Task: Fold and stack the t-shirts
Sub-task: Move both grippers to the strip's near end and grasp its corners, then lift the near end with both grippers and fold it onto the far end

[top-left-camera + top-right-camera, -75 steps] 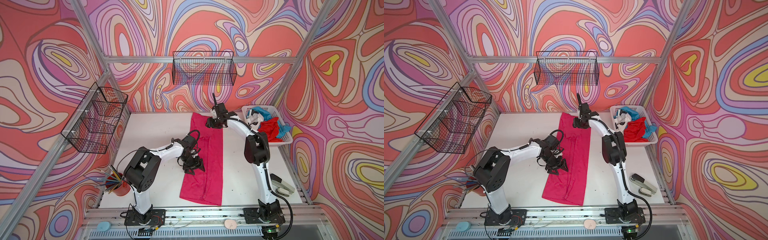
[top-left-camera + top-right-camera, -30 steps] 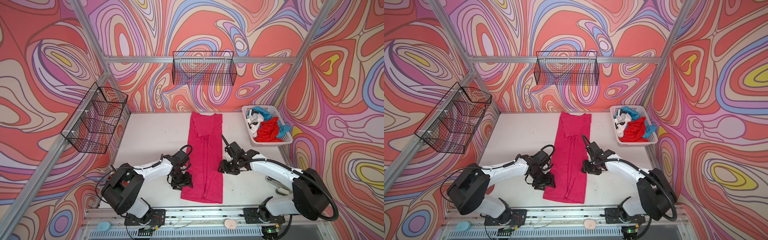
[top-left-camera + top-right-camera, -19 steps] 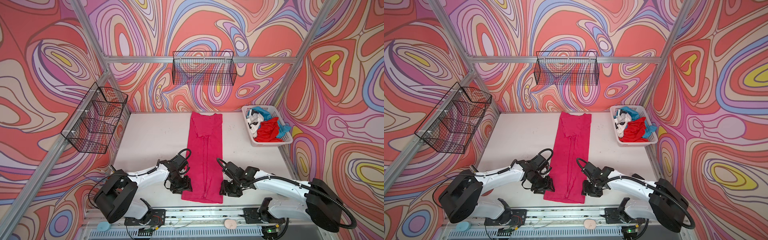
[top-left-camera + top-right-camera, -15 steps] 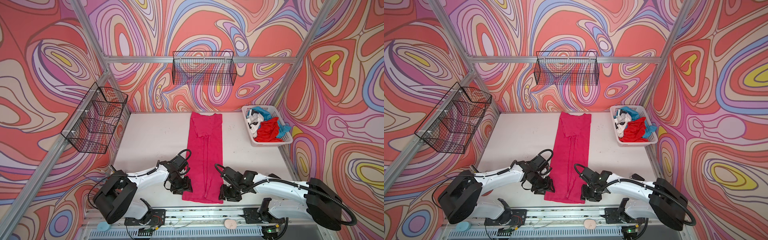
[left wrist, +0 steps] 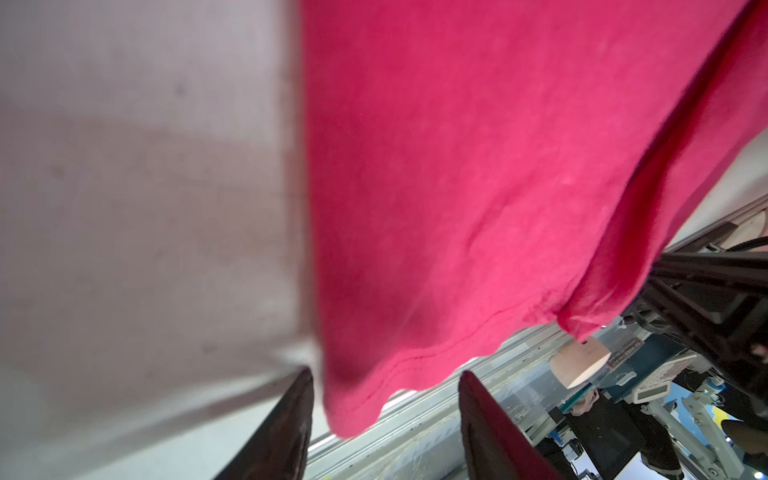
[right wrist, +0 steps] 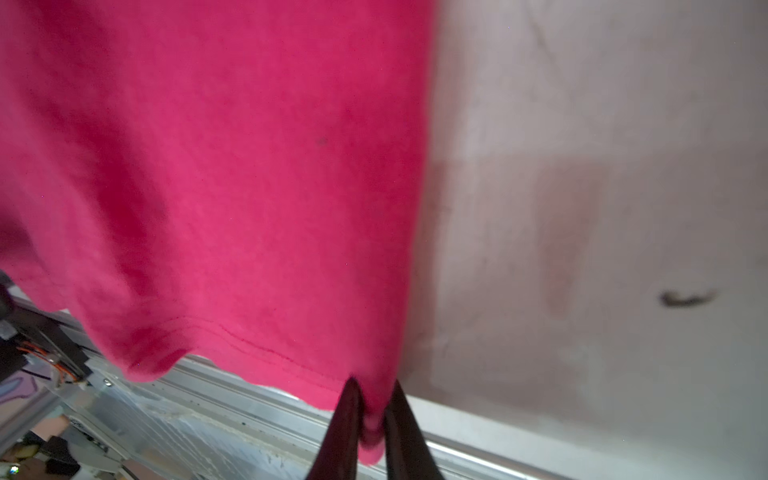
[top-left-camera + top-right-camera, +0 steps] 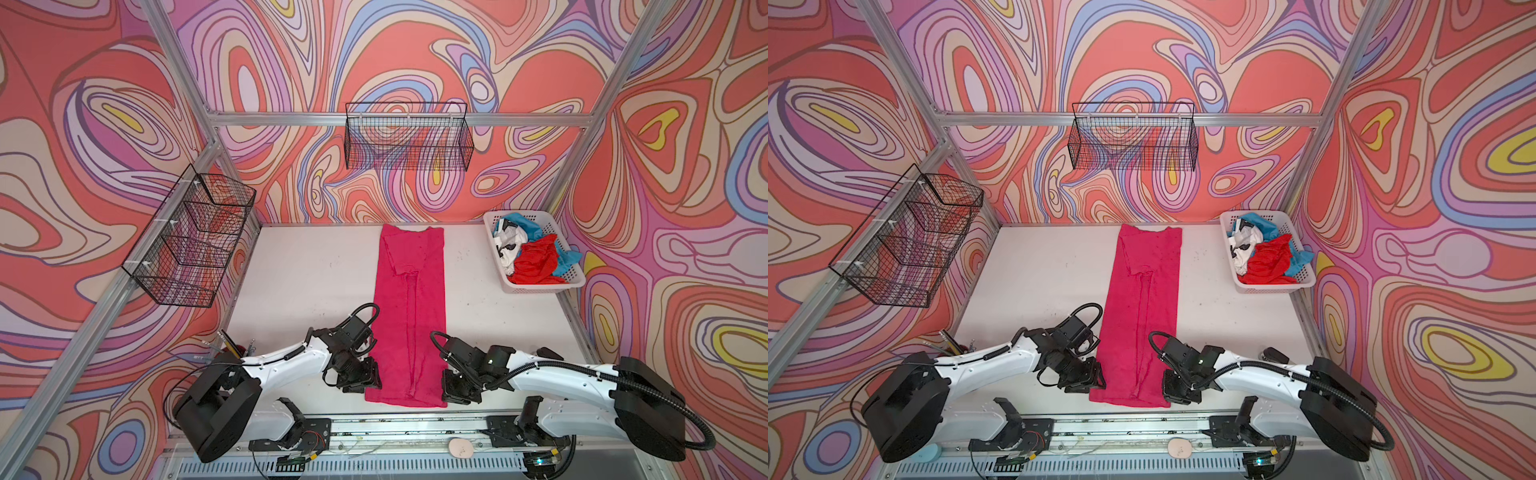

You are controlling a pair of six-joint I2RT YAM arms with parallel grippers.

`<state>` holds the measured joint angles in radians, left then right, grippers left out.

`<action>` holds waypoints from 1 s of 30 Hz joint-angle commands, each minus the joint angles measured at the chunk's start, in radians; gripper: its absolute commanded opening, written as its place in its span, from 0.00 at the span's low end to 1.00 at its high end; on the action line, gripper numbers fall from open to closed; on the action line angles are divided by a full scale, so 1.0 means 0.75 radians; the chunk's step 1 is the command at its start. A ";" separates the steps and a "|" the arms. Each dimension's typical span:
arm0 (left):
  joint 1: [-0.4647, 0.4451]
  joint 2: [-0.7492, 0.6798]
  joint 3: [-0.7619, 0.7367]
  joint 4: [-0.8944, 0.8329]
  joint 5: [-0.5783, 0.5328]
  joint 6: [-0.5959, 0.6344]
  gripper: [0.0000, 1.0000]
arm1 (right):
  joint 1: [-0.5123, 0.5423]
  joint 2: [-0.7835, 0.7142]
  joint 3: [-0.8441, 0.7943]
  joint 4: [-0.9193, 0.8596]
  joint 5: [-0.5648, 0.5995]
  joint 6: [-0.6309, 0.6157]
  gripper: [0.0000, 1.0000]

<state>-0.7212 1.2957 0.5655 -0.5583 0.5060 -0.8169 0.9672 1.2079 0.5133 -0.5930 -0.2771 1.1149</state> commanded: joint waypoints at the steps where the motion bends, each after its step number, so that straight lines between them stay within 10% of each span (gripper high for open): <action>1: -0.006 -0.035 -0.032 -0.076 -0.068 -0.042 0.58 | 0.011 -0.030 -0.017 -0.023 0.038 0.028 0.03; 9: -0.064 0.108 0.025 0.003 -0.046 -0.039 0.51 | 0.009 -0.053 0.003 -0.079 0.064 0.019 0.00; 19: -0.095 0.092 0.076 -0.058 -0.031 -0.060 0.00 | 0.011 -0.125 0.028 -0.153 0.082 0.039 0.00; 30: -0.094 0.010 0.266 -0.246 -0.081 -0.043 0.00 | -0.008 -0.068 0.290 -0.307 0.166 -0.033 0.00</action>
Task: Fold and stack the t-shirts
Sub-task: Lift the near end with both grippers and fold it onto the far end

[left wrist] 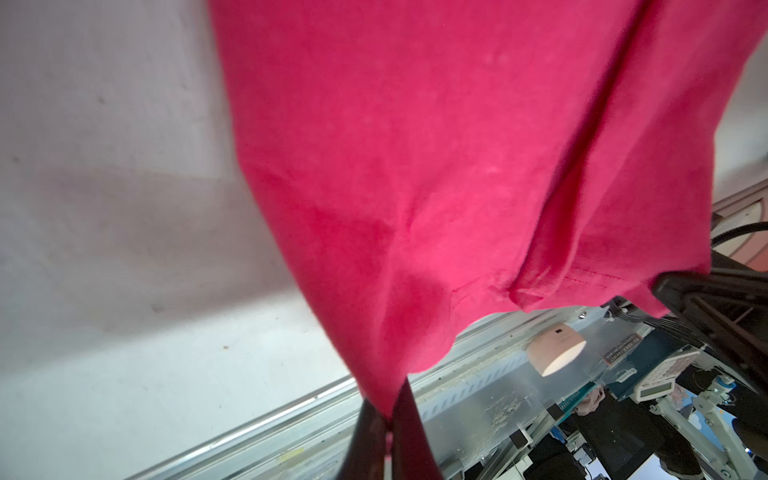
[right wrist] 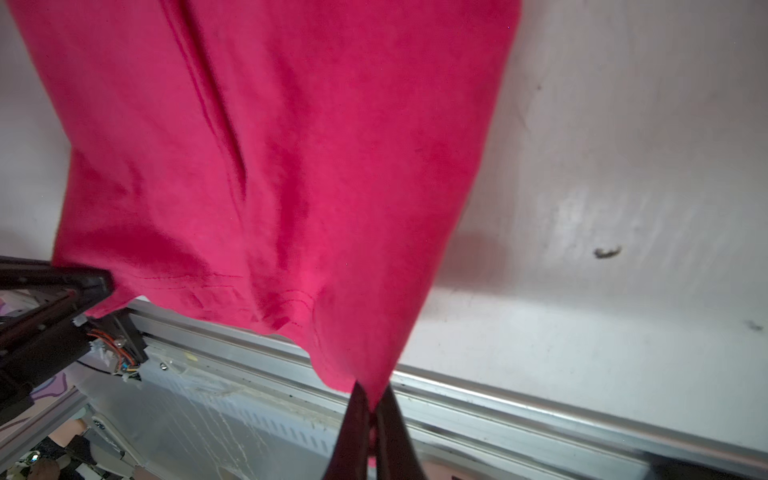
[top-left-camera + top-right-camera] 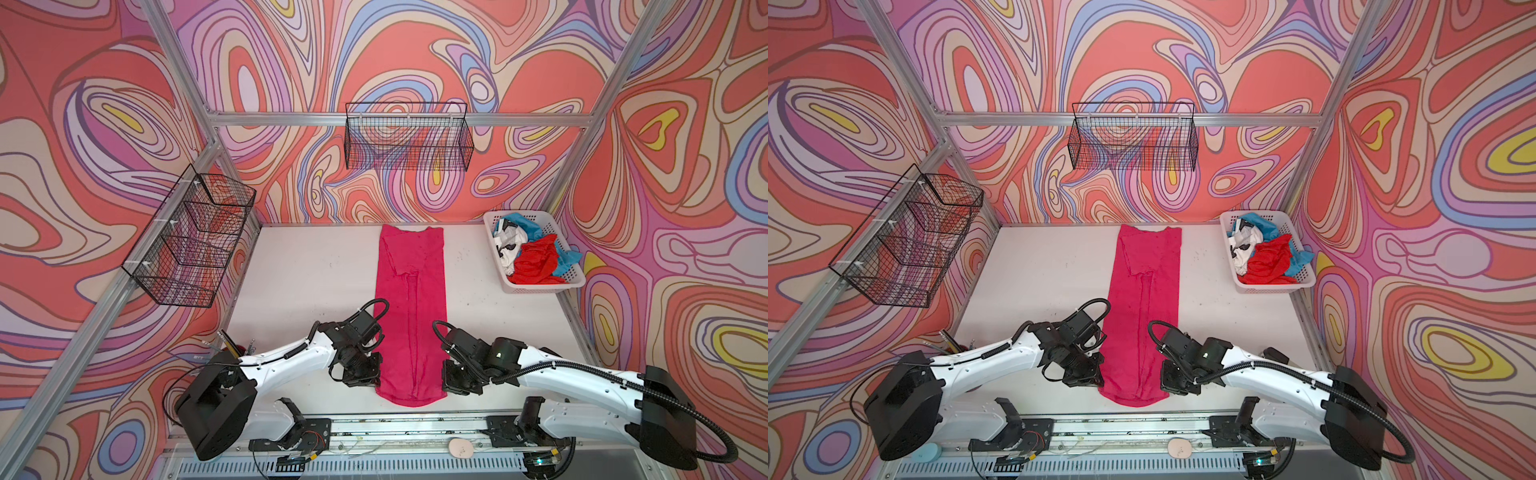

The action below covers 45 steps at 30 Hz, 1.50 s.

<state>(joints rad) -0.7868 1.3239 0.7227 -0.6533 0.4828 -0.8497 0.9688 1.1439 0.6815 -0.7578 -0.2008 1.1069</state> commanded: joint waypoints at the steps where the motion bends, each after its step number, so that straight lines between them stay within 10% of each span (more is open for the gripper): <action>1: -0.005 -0.035 0.083 -0.142 -0.061 0.002 0.00 | -0.022 0.019 0.092 -0.107 0.072 -0.035 0.00; 24: 0.467 0.660 1.072 -0.277 0.082 0.361 0.00 | -0.798 0.659 0.863 -0.131 -0.069 -0.748 0.00; 45: 0.598 1.196 1.462 -0.220 0.140 0.389 0.00 | -0.992 1.270 1.361 -0.124 -0.160 -0.869 0.00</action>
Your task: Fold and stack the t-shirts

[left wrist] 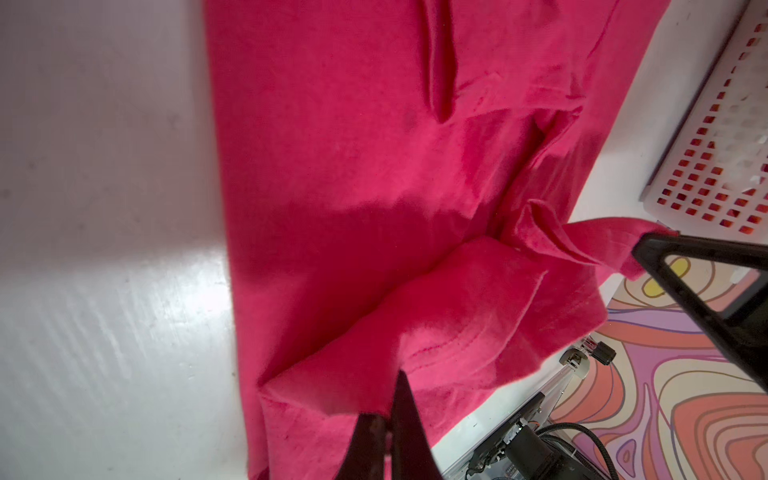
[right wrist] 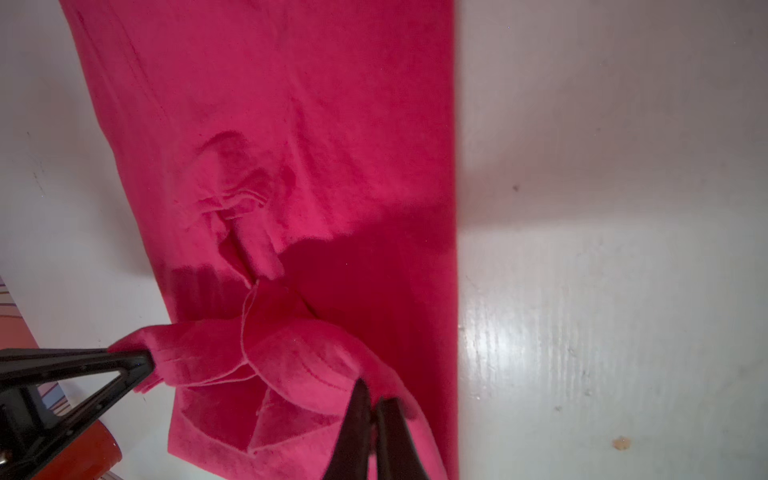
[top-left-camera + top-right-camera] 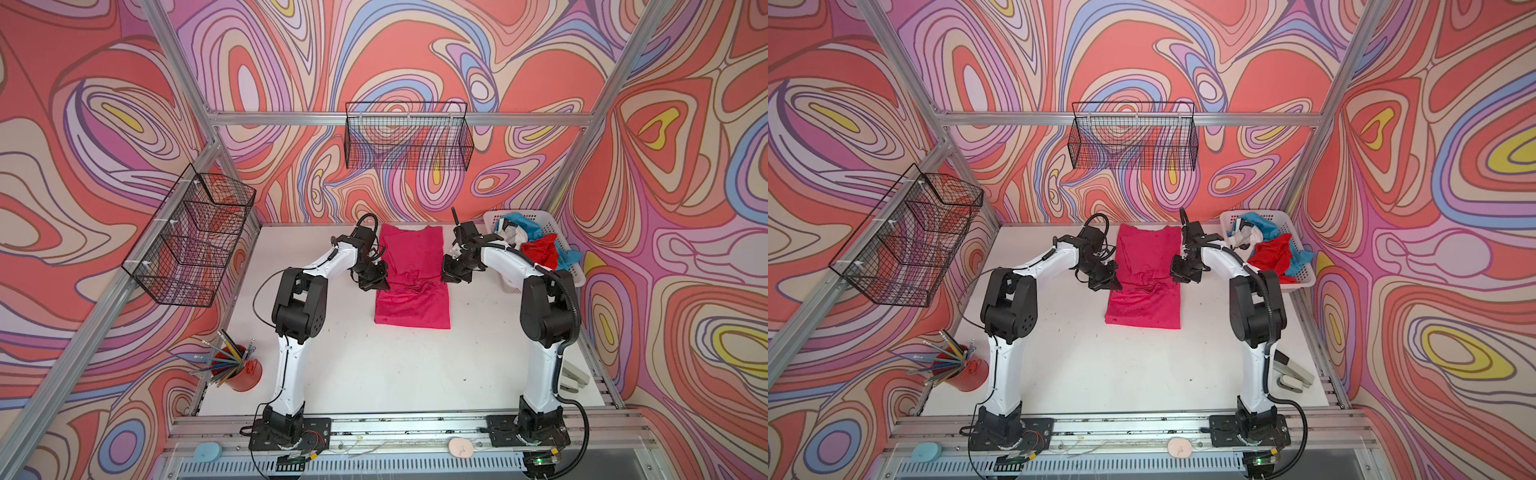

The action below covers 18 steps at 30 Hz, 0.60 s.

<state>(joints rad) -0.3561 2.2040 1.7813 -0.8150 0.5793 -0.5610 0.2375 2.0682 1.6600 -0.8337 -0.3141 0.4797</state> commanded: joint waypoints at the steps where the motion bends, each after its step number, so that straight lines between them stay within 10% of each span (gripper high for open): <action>1: 0.027 0.032 0.065 -0.012 0.008 0.006 0.00 | -0.021 0.052 0.071 -0.026 -0.010 -0.034 0.00; 12: 0.044 0.089 0.108 -0.021 -0.003 0.005 0.00 | -0.033 0.158 0.134 -0.015 -0.023 -0.051 0.00; 15: 0.049 0.064 0.092 -0.014 -0.052 -0.002 0.02 | -0.032 0.173 0.154 -0.009 -0.022 -0.068 0.15; 18: 0.053 0.007 0.069 0.017 -0.109 -0.021 0.42 | -0.032 0.141 0.170 -0.017 0.025 -0.072 0.29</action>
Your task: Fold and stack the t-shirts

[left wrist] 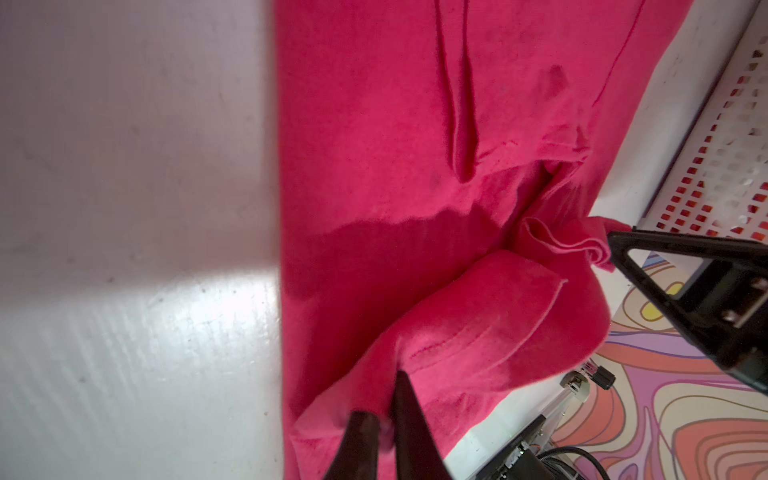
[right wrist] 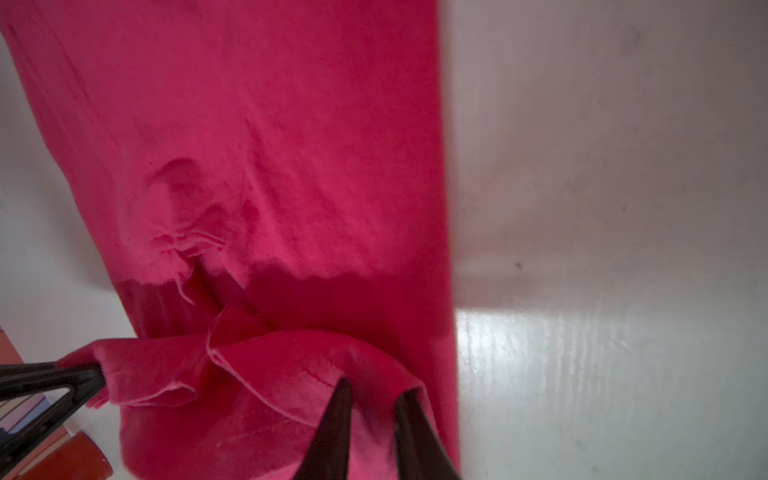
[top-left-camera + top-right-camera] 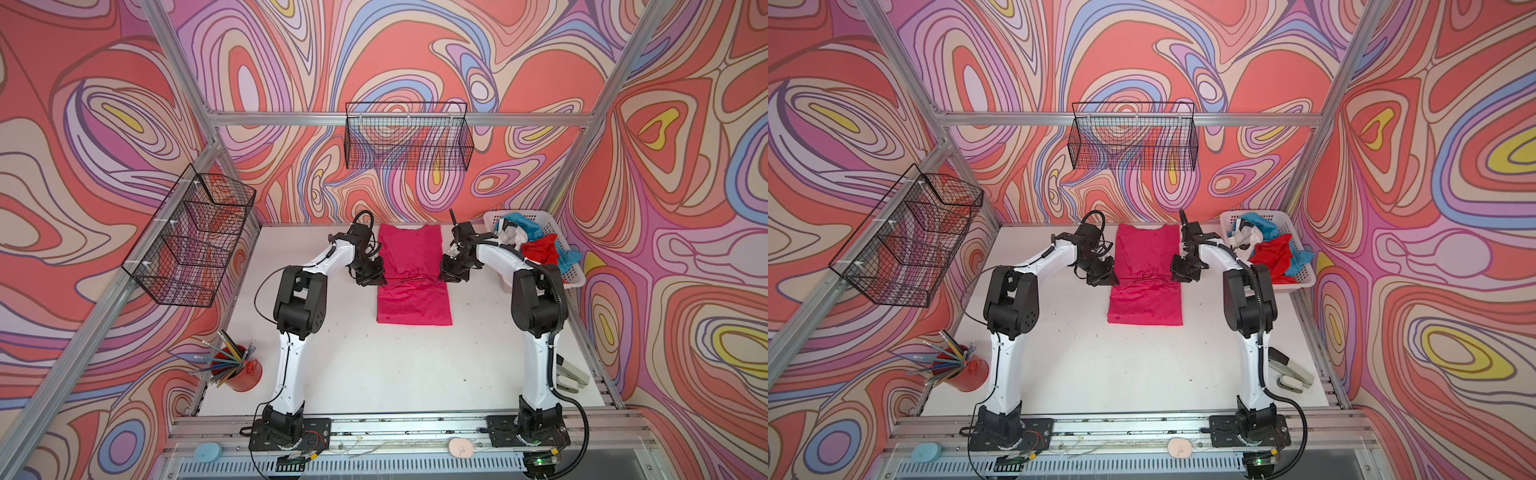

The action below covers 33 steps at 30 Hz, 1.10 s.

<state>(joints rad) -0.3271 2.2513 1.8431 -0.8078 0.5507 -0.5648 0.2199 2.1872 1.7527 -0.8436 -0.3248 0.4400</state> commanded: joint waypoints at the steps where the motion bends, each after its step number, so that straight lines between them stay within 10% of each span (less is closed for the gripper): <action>1: 0.013 -0.086 -0.026 0.030 -0.093 -0.021 0.51 | -0.009 -0.040 0.041 -0.005 0.050 -0.018 0.34; 33: -0.235 -0.360 -0.522 0.139 0.072 -0.133 0.52 | 0.204 -0.437 -0.724 0.353 -0.146 0.284 0.38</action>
<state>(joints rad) -0.5018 1.9957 1.4628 -0.6758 0.6209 -0.7029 0.3744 1.8755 1.2324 -0.6167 -0.4236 0.6388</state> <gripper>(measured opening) 0.524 0.376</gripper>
